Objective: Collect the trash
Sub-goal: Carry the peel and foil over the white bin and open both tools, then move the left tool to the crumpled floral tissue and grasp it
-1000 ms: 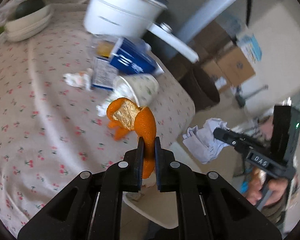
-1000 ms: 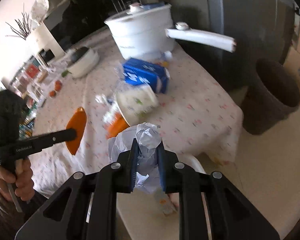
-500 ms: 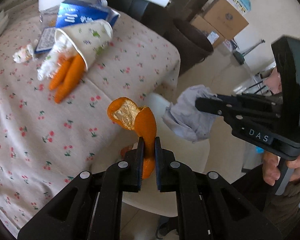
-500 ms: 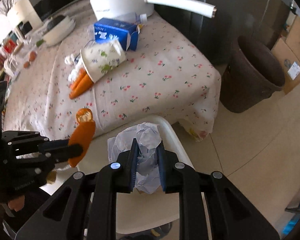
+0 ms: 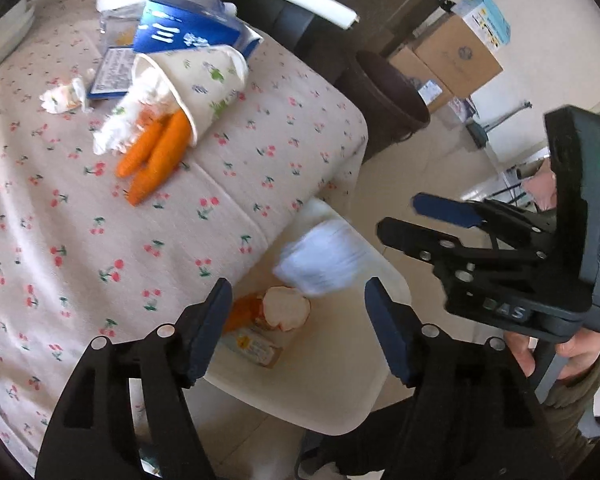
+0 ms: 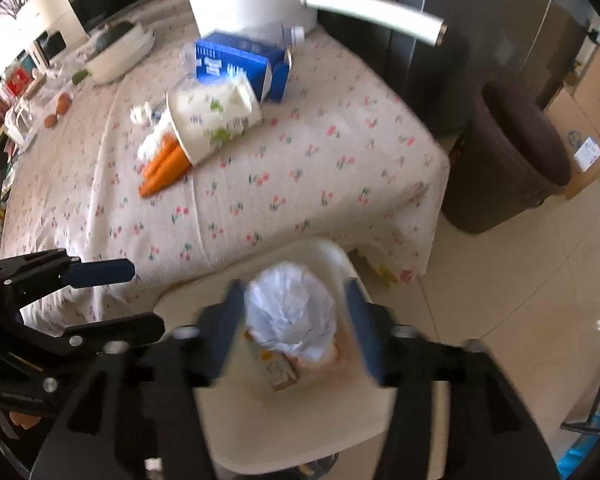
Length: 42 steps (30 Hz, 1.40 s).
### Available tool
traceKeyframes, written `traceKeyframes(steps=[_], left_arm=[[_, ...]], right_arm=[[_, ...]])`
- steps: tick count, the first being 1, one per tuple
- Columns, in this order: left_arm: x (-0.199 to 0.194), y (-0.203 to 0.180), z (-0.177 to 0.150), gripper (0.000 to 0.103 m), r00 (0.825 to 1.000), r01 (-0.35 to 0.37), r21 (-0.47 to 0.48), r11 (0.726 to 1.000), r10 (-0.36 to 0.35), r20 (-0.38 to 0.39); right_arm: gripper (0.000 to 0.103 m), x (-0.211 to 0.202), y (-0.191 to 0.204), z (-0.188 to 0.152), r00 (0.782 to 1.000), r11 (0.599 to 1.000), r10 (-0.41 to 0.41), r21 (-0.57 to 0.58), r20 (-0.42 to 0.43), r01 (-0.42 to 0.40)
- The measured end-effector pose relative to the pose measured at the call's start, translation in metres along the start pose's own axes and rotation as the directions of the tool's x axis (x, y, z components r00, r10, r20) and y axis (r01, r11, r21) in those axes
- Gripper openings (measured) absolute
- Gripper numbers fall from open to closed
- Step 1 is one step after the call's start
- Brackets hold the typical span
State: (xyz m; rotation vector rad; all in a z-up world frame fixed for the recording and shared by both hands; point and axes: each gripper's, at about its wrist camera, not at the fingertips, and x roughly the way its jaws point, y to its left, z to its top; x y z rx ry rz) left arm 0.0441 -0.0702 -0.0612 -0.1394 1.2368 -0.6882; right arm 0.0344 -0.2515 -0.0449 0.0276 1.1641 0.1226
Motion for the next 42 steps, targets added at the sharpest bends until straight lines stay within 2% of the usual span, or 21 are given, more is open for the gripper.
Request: traceKeyframes(steps=[8, 10, 11, 13, 14, 16, 19, 21, 25, 29, 31, 34, 37, 42], left_arm=[[-0.016, 0.01, 0.006, 0.067, 0.999, -0.032, -0.042, 0.999, 0.033, 0.025], [-0.027, 0.019, 0.013, 0.067, 0.999, -0.028, -0.069, 0.997, 0.03, 0.027], [-0.039, 0.029, 0.019, 0.067, 0.998, -0.019, -0.102, 0.995, 0.024, 0.051], [-0.064, 0.052, 0.03, 0.074, 0.993, -0.016, -0.18, 0.984, 0.037, 0.116], [-0.081, 0.07, 0.035, 0.075, 0.984, -0.028, -0.235, 0.972, 0.068, 0.163], [-0.101, 0.095, 0.04, 0.076, 0.972, -0.05, -0.308, 0.95, 0.117, 0.204], [-0.112, 0.129, 0.04, 0.076, 0.968, -0.045, -0.404, 0.914, 0.14, 0.209], [-0.11, 0.136, 0.038, 0.076, 0.971, -0.044, -0.429, 0.902, 0.14, 0.194], [-0.099, 0.129, 0.039, 0.076, 0.974, -0.061, -0.4, 0.915, 0.141, 0.175], [-0.086, 0.111, 0.047, 0.075, 0.97, -0.107, -0.307, 0.946, 0.167, 0.176], [-0.082, 0.106, 0.052, 0.071, 0.968, -0.132, -0.264, 0.955, 0.181, 0.172], [-0.092, 0.11, 0.061, 0.068, 0.962, -0.143, -0.253, 0.957, 0.195, 0.192], [-0.108, 0.121, 0.069, 0.068, 0.947, -0.153, -0.261, 0.953, 0.217, 0.238], [-0.101, 0.128, 0.073, 0.068, 0.952, -0.168, -0.255, 0.952, 0.224, 0.208]], right_arm=[[0.06, -0.004, -0.003, 0.005, 1.0, 1.0, 0.001, 0.026, 0.022, -0.002], [0.062, -0.007, -0.006, 0.006, 0.999, 0.999, 0.002, 0.038, 0.036, -0.003], [0.063, -0.009, -0.01, 0.007, 0.999, 0.999, 0.003, 0.053, 0.05, -0.006], [0.066, -0.013, -0.016, 0.008, 0.998, 0.996, 0.007, 0.083, 0.069, -0.012], [0.067, -0.016, -0.021, 0.009, 0.997, 0.994, 0.009, 0.107, 0.081, -0.018], [0.067, -0.017, -0.028, 0.01, 0.996, 0.989, 0.015, 0.145, 0.087, -0.028], [0.067, -0.016, -0.037, 0.012, 0.996, 0.979, 0.013, 0.2, 0.088, -0.031], [0.067, -0.015, -0.04, 0.014, 0.996, 0.973, 0.027, 0.226, 0.09, -0.047], [0.067, -0.016, -0.037, 0.018, 0.994, 0.97, 0.037, 0.236, 0.101, -0.06], [0.067, -0.011, -0.032, 0.021, 0.995, 0.972, 0.046, 0.226, 0.092, -0.066], [0.067, -0.008, -0.03, 0.022, 0.995, 0.972, 0.049, 0.224, 0.082, -0.066], [0.067, -0.008, -0.036, 0.022, 0.994, 0.965, 0.059, 0.25, 0.088, -0.079], [0.067, -0.01, -0.044, 0.024, 0.993, 0.957, 0.063, 0.275, 0.098, -0.088], [0.067, -0.002, -0.055, 0.029, 0.991, 0.937, 0.106, 0.327, 0.082, -0.128]])
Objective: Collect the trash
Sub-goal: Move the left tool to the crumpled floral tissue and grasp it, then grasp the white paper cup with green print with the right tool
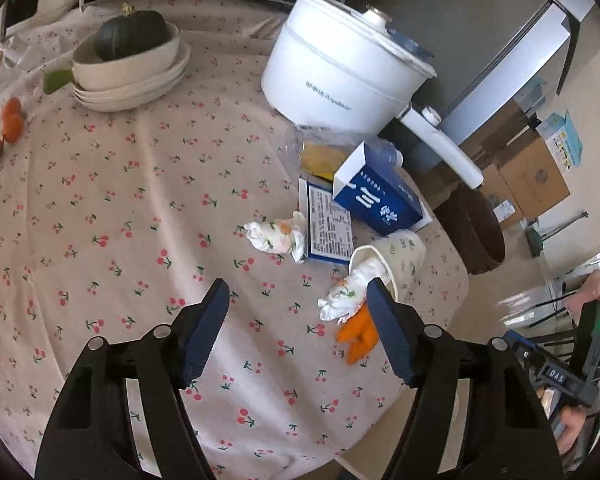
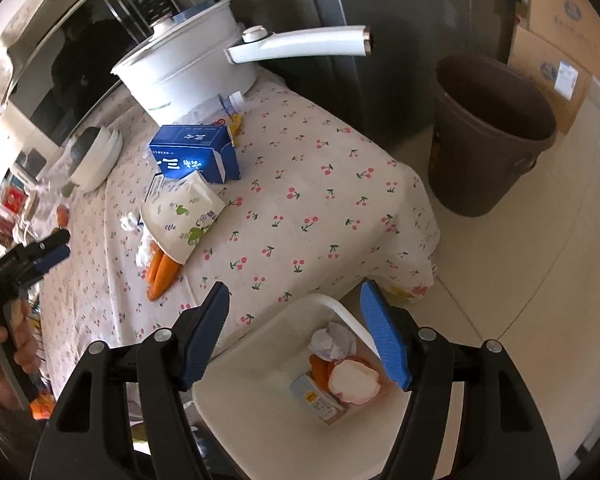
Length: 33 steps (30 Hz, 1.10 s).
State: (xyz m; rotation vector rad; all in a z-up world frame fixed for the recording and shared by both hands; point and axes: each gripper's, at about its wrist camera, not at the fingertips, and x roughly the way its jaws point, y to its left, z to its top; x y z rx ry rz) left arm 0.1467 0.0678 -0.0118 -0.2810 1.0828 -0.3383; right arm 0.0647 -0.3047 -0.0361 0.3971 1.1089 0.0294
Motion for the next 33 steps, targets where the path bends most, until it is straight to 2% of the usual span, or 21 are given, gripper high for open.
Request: traceKeyframes(steps=[7, 13, 16, 20, 25, 26, 27, 28, 29, 31, 33], left_arm=[[0.01, -0.004, 0.01, 0.068, 1.0, -0.027, 0.061, 0.998, 0.027, -0.002], [0.032, 0.012, 0.024, 0.073, 0.999, -0.041, 0.003, 0.999, 0.041, -0.032], [0.041, 0.007, 0.033, 0.079, 0.998, -0.062, 0.056, 0.996, 0.063, -0.007], [0.06, -0.004, 0.037, 0.081, 0.996, -0.087, 0.136, 0.987, 0.089, -0.006], [0.086, -0.02, 0.034, 0.081, 0.985, -0.162, 0.274, 0.948, 0.171, -0.01], [0.092, -0.02, 0.032, 0.079, 0.983, -0.171, 0.291, 0.941, 0.184, -0.016], [0.097, -0.02, 0.031, 0.07, 0.981, -0.175, 0.3, 0.938, 0.191, -0.026], [0.102, -0.018, 0.03, 0.056, 0.98, -0.173, 0.3, 0.938, 0.195, -0.044], [0.105, -0.015, 0.03, 0.05, 0.978, -0.174, 0.294, 0.94, 0.2, -0.062], [0.105, -0.011, 0.029, 0.04, 0.978, -0.178, 0.279, 0.944, 0.201, -0.055], [0.1, -0.008, 0.03, 0.039, 0.98, -0.171, 0.28, 0.945, 0.193, -0.054]], right_arm=[[0.067, 0.012, 0.001, 0.012, 0.998, 0.997, 0.058, 0.052, -0.035, -0.056], [0.067, 0.023, 0.012, 0.02, 0.995, 0.996, 0.078, 0.049, -0.056, -0.076], [0.068, 0.031, 0.02, 0.024, 0.991, 0.993, 0.112, 0.055, -0.073, -0.108], [0.068, 0.047, 0.038, 0.024, 0.988, 0.993, 0.117, 0.033, -0.098, -0.115], [0.068, 0.065, 0.06, 0.023, 0.98, 0.988, 0.153, 0.016, -0.127, -0.152], [0.068, 0.067, 0.064, 0.023, 0.979, 0.987, 0.16, 0.009, -0.129, -0.16], [0.068, 0.071, 0.072, 0.023, 0.978, 0.986, 0.167, -0.005, -0.124, -0.169], [0.068, 0.074, 0.077, 0.023, 0.978, 0.986, 0.163, -0.019, -0.127, -0.166], [0.068, 0.079, 0.083, 0.023, 0.979, 0.987, 0.152, -0.035, -0.133, -0.158], [0.068, 0.087, 0.089, 0.027, 0.981, 0.988, 0.14, -0.041, -0.134, -0.147], [0.067, 0.095, 0.086, 0.034, 0.979, 0.987, 0.156, -0.007, -0.134, -0.158]])
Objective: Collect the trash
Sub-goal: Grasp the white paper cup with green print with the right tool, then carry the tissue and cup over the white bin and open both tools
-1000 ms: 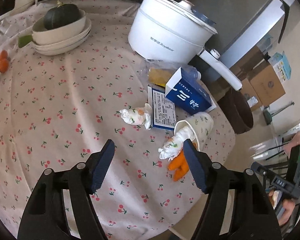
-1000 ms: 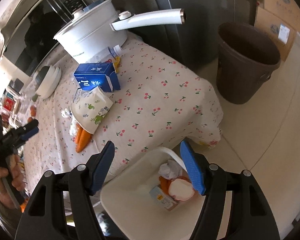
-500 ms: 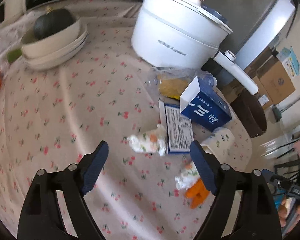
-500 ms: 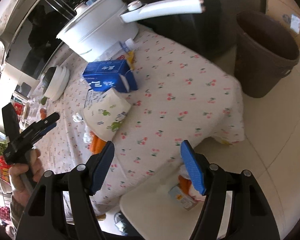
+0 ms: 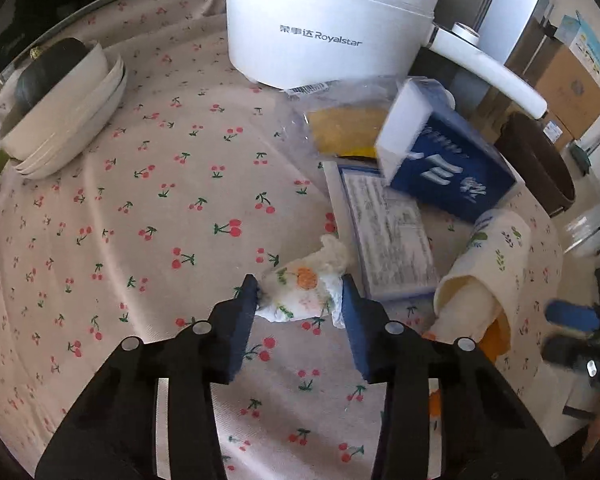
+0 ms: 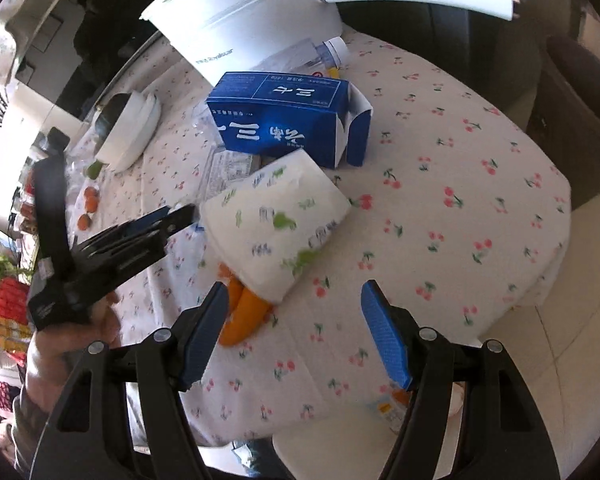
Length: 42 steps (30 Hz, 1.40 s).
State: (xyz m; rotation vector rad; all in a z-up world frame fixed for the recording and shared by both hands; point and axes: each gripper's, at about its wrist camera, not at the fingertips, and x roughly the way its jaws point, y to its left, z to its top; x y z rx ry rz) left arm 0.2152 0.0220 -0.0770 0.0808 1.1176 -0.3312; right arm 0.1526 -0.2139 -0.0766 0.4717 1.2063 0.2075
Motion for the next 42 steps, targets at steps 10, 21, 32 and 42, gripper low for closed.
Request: traceKeyframes(steps=[10, 21, 32, 42], left_arm=[[-0.026, 0.019, -0.004, 0.037, 0.997, 0.067, -0.083, 0.994, -0.065, 0.031], [-0.036, 0.02, -0.003, 0.037, 0.994, 0.108, -0.117, 0.987, -0.104, 0.044], [-0.047, 0.022, -0.004, 0.037, 0.99, 0.129, -0.133, 0.983, -0.12, 0.072], [-0.071, 0.022, -0.005, 0.037, 0.977, 0.185, -0.144, 0.972, -0.167, 0.13]], right_arm=[[0.068, 0.022, -0.036, 0.031, 0.989, 0.962, 0.146, 0.232, 0.006, -0.143], [0.063, 0.04, -0.034, 0.041, 0.981, 0.935, 0.19, 0.295, 0.045, -0.195], [0.054, -0.022, 0.023, 0.035, 0.936, 0.998, 0.065, -0.019, 0.347, -0.063], [0.054, -0.061, 0.0, 0.038, 0.928, 0.997, 0.059, 0.026, 0.367, -0.074]])
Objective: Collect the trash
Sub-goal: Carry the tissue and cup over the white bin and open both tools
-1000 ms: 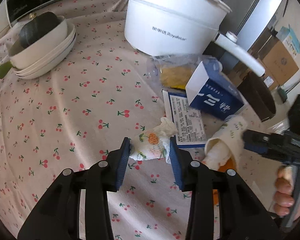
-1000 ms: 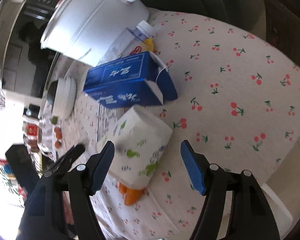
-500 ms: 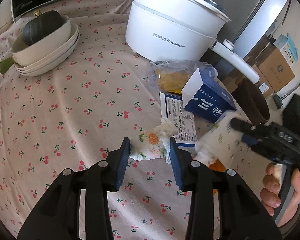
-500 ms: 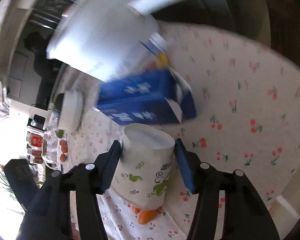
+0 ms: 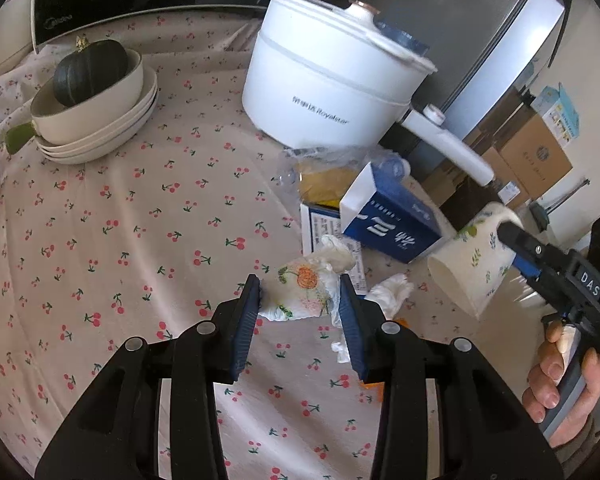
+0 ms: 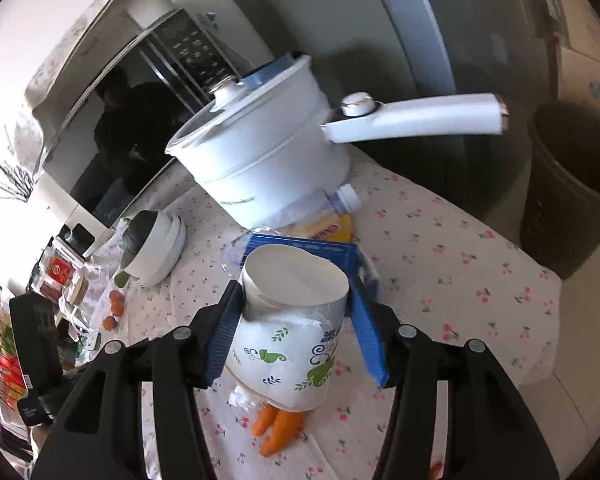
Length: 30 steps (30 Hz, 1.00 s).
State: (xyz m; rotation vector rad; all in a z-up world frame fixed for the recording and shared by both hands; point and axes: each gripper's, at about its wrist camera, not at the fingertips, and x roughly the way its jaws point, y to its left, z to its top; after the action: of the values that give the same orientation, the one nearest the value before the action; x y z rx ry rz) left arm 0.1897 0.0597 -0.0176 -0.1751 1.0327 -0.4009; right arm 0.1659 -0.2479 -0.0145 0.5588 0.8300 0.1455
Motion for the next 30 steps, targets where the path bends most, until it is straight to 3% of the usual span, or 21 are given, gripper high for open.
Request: traceKeyframes(steps=[10, 14, 22, 25, 30], left_arm=[[-0.02, -0.043, -0.016, 0.037, 0.997, 0.074, 0.065, 0.995, -0.076, 0.024], [-0.015, -0.07, -0.032, 0.038, 0.998, 0.062, 0.1, 0.993, -0.06, -0.025], [-0.012, -0.115, -0.07, 0.038, 0.996, 0.019, 0.182, 0.983, -0.003, -0.085], [-0.008, -0.129, -0.088, 0.038, 0.994, 0.004, 0.205, 0.979, 0.019, -0.108], [0.015, -0.161, -0.129, 0.039, 0.977, 0.025, 0.272, 0.962, 0.034, -0.21]], right_arm=[[0.054, -0.05, -0.011, -0.004, 0.997, 0.996, -0.074, -0.053, -0.014, 0.073], [0.054, -0.054, -0.011, -0.022, 0.991, 0.99, -0.099, -0.108, -0.093, 0.088], [0.054, -0.077, -0.017, -0.051, 0.977, 0.975, -0.167, -0.169, -0.134, 0.143], [0.055, -0.084, -0.031, -0.074, 0.961, 0.966, -0.224, -0.168, -0.162, 0.197], [0.055, -0.081, -0.054, -0.108, 0.917, 0.946, -0.311, -0.174, -0.249, 0.273]])
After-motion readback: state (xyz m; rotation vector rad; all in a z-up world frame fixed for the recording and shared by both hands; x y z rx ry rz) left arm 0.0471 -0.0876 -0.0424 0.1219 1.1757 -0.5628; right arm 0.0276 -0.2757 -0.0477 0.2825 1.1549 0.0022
